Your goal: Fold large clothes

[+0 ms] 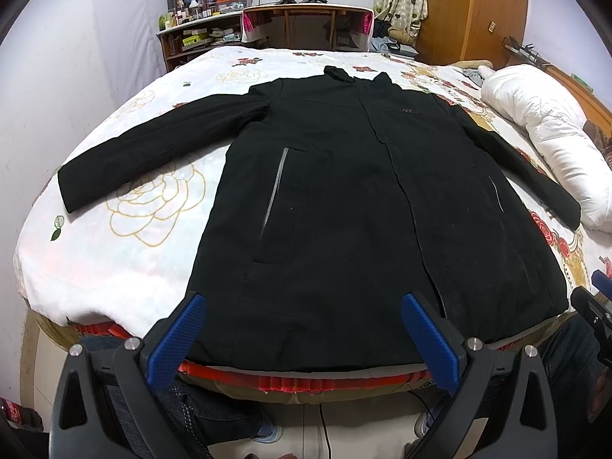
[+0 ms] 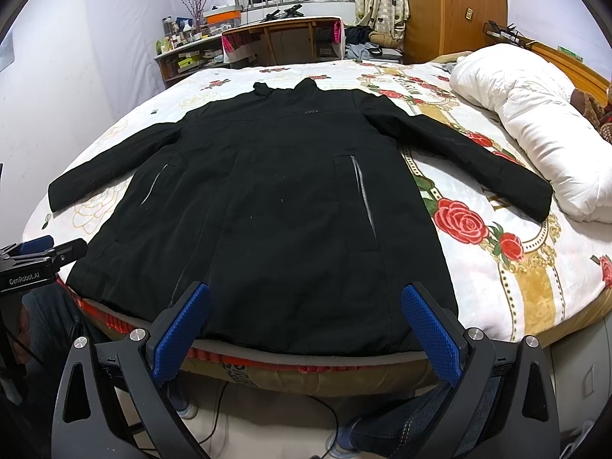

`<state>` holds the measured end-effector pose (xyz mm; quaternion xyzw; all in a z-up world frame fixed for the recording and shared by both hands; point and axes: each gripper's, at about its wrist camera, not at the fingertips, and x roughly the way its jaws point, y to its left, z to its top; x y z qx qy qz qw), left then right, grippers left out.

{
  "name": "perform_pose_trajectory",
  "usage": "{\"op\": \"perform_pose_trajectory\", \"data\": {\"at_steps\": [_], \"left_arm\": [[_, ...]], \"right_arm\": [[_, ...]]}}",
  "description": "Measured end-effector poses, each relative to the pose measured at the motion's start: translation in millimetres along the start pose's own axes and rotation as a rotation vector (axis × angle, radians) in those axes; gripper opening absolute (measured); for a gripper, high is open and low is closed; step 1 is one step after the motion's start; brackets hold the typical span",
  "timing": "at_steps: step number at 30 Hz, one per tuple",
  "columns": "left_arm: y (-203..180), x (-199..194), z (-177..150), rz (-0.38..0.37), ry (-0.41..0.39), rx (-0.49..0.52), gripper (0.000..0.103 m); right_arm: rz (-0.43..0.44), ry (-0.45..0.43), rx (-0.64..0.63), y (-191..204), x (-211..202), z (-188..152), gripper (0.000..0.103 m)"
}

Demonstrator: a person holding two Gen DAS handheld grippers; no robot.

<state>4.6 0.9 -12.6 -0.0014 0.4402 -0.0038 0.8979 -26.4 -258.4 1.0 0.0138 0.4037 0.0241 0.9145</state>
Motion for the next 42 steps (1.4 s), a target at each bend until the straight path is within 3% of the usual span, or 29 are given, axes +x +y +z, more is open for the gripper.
{"op": "perform_pose_trajectory", "data": {"at_steps": [16, 25, 35, 42], "left_arm": [[4, 5, 4, 0.011, -0.01, -0.005, 0.103], [22, 24, 21, 0.01, -0.001, -0.043, 0.103], [74, 67, 50, 0.065, 0.013, -0.123, 0.103], [132, 101, 63, 0.075, 0.024, -0.276, 0.103]], "right_arm": [[0.011, -0.016, -0.028, 12, 8, 5, 0.1], [0.014, 0.004, -0.056, 23, 23, 27, 0.1], [0.059, 0.03, -0.104, 50, 63, 67, 0.1], [0.113, 0.041, -0.146, 74, 97, 92, 0.1]]}}
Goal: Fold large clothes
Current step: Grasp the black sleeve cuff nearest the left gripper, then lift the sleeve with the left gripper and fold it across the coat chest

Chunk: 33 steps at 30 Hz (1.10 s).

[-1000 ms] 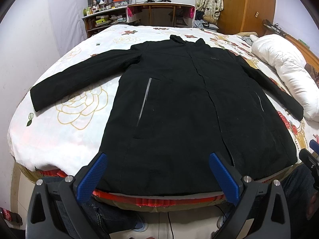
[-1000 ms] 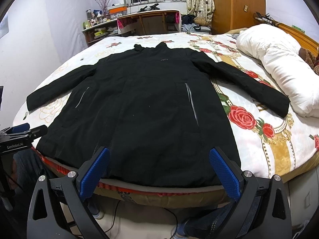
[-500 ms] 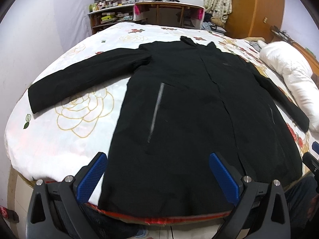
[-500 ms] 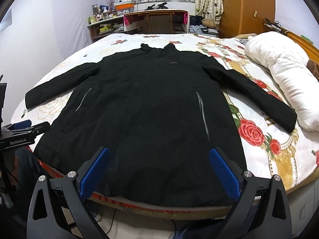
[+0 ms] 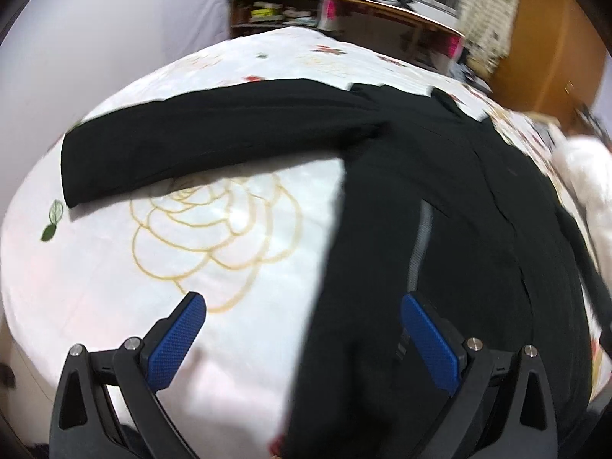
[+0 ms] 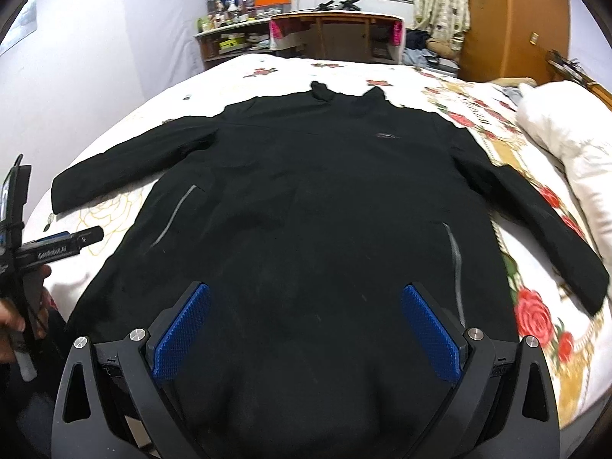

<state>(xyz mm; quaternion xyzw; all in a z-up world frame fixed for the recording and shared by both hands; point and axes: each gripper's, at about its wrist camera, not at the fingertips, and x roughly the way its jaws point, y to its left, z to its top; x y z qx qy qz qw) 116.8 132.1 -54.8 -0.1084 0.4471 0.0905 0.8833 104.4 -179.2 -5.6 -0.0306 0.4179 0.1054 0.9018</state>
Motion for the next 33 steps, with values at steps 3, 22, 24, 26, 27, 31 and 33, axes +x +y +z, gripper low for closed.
{"op": "perform_pose_trajectory", "data": {"at_steps": [3, 22, 24, 26, 27, 31, 33], "left_arm": [[24, 14, 11, 0.004, -0.006, -0.075, 0.103], [143, 82, 67, 0.059, -0.061, -0.464, 0.096], [150, 86, 66, 0.06, -0.075, -0.498, 0.096], [154, 86, 65, 0.051, -0.1, -0.525, 0.096], [154, 87, 66, 0.052, -0.11, -0.533, 0.096], [154, 91, 72, 0.102, -0.117, -0.514, 0.076], [152, 89, 76, 0.126, -0.109, -0.492, 0.056]], "right_arm": [[0.021, 0.008, -0.022, 6, 12, 10, 0.1], [0.009, 0.051, -0.064, 16, 63, 41, 0.1], [0.008, 0.056, -0.057, 14, 70, 43, 0.1], [0.007, 0.06, -0.05, 13, 74, 43, 0.1], [0.006, 0.063, -0.047, 12, 76, 43, 0.1], [0.005, 0.079, -0.03, 7, 84, 41, 0.1], [0.0, 0.079, -0.022, 2, 85, 40, 0.1]]}}
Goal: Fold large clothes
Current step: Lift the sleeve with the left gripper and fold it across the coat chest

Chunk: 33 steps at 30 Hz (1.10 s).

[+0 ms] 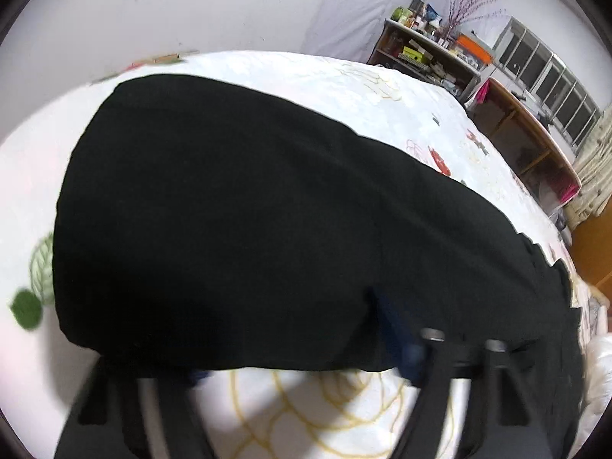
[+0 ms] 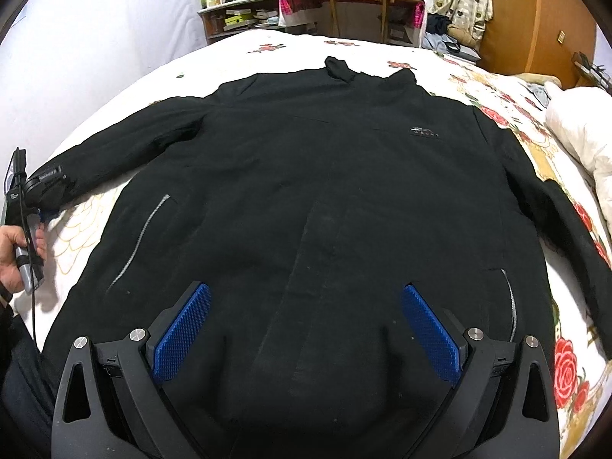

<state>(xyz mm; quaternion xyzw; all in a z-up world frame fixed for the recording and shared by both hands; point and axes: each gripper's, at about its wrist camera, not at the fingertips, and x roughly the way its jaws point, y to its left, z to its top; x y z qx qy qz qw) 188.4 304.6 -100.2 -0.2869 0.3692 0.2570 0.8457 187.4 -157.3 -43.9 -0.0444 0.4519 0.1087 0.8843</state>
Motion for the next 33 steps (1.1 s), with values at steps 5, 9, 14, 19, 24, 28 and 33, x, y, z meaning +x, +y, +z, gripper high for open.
{"op": "perform_pose_trajectory", "data": {"at_steps": [5, 9, 14, 19, 24, 28, 33], "left_arm": [[-24, -20, 11, -0.003, -0.018, 0.1, 0.018], [-50, -56, 24, -0.015, -0.078, 0.175, 0.017], [-94, -108, 44, -0.089, -0.162, 0.272, 0.016], [-164, -161, 48, -0.189, -0.237, 0.413, 0.016], [-246, -187, 33, -0.301, -0.257, 0.547, 0.016], [-304, -191, 7, -0.381, -0.225, 0.619, 0.016], [-365, -177, -40, -0.453, -0.149, 0.693, 0.016]], "right_arm": [[-0.008, -0.023, 0.04, -15, -8, -1, 0.1], [-0.005, -0.044, 0.081, -29, -20, -3, 0.1], [0.003, -0.077, 0.121, -47, -38, -6, 0.1], [0.0, -0.105, 0.183, -77, -55, -18, 0.1], [-0.027, -0.126, 0.246, -112, -71, -30, 0.1], [-0.05, -0.14, 0.29, -136, -78, -38, 0.1], [-0.078, -0.14, 0.309, -157, -79, -44, 0.1]]}}
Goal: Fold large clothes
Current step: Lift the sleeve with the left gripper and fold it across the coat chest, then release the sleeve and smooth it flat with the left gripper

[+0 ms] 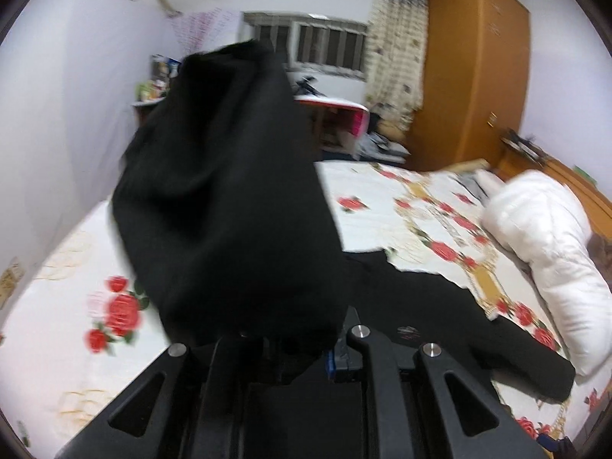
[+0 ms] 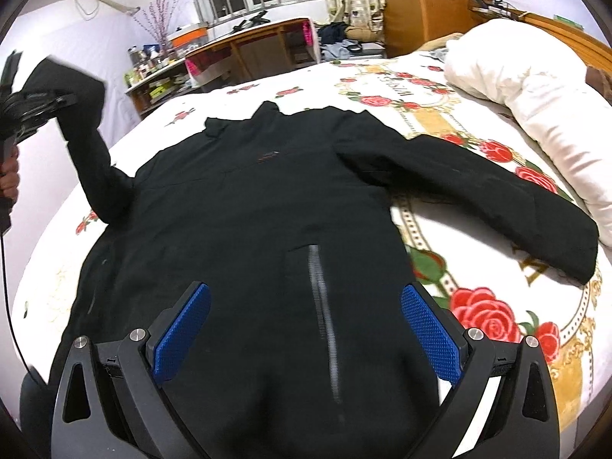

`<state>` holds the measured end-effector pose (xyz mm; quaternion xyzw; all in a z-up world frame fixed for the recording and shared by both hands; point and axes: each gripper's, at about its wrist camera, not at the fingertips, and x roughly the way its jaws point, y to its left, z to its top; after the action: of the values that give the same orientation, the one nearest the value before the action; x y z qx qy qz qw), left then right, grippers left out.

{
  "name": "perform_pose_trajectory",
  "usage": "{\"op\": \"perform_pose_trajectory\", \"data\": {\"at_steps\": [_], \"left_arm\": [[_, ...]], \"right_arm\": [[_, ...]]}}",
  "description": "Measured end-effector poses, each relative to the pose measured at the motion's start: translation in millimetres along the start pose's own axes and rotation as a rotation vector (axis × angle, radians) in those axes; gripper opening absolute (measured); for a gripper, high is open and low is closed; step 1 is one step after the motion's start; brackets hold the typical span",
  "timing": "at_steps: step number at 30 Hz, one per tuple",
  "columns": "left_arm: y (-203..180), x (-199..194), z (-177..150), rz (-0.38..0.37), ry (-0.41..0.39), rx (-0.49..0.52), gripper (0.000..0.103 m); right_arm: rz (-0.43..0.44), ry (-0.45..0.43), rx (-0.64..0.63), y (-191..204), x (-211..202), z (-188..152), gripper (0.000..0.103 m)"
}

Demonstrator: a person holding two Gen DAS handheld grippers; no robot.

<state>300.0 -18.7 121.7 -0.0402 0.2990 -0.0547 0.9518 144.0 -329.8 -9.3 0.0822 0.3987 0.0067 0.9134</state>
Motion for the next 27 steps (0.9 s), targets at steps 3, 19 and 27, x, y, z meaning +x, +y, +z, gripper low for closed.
{"op": "perform_pose_trajectory", "data": {"at_steps": [3, 19, 27], "left_arm": [[-30, 23, -20, -0.046, 0.049, 0.033, 0.016], [-105, 135, -109, -0.158, 0.284, 0.096, 0.023], [-116, 124, -118, -0.293, 0.293, 0.109, 0.066]], "right_arm": [[-0.016, 0.0, 0.004, -11, 3, 1, 0.1], [-0.055, 0.022, 0.031, -43, 41, 7, 0.1], [-0.059, 0.02, 0.022, -42, 51, 16, 0.1]]}}
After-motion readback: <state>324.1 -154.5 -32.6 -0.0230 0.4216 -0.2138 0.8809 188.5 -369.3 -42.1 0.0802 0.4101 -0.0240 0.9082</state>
